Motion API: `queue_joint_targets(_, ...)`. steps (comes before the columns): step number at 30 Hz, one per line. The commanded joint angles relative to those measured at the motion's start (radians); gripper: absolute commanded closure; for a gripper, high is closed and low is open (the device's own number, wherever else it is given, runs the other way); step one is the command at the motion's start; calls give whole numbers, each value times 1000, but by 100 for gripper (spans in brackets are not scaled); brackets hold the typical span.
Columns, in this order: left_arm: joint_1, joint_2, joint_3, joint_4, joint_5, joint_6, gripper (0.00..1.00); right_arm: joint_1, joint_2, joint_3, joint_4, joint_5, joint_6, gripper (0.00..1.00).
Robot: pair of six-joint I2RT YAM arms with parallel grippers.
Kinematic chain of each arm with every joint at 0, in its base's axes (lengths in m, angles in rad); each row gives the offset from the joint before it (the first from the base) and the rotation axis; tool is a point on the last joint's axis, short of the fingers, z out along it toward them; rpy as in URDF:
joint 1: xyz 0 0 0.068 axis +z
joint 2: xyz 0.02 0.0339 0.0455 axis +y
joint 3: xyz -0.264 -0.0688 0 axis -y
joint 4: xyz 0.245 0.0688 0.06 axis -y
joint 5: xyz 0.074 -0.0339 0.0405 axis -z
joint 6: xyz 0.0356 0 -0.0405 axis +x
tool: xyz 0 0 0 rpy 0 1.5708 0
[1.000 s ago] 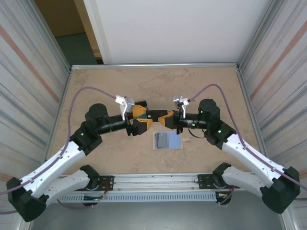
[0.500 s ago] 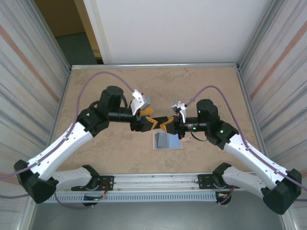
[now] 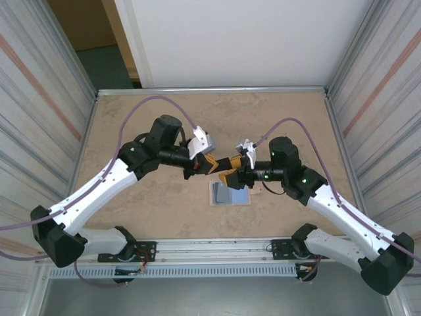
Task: Take the credit cards out of the card holder
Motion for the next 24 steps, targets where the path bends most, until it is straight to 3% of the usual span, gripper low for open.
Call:
queue_joint_targets(1,40,-27,-37,4,-169,143,100,2,-35,25,-15,81,4,40)
queue_joint_targets(3,83,-19,-53,14,-198,208,100,-1,-40,25,-22,127,20,0)
queue_joint_targets(14,319,159,-49,92,-208,476,100,-7,-69,41,-76,445,105,1)
queue_joint_targets(19,406,233,-38,147,-98,490,100,-5,-97,18,-67,513,127,1)
queue_joint_targets(24,434,330,-18,190,-59,513,100,-5,-112,6,-52,552,140,1)
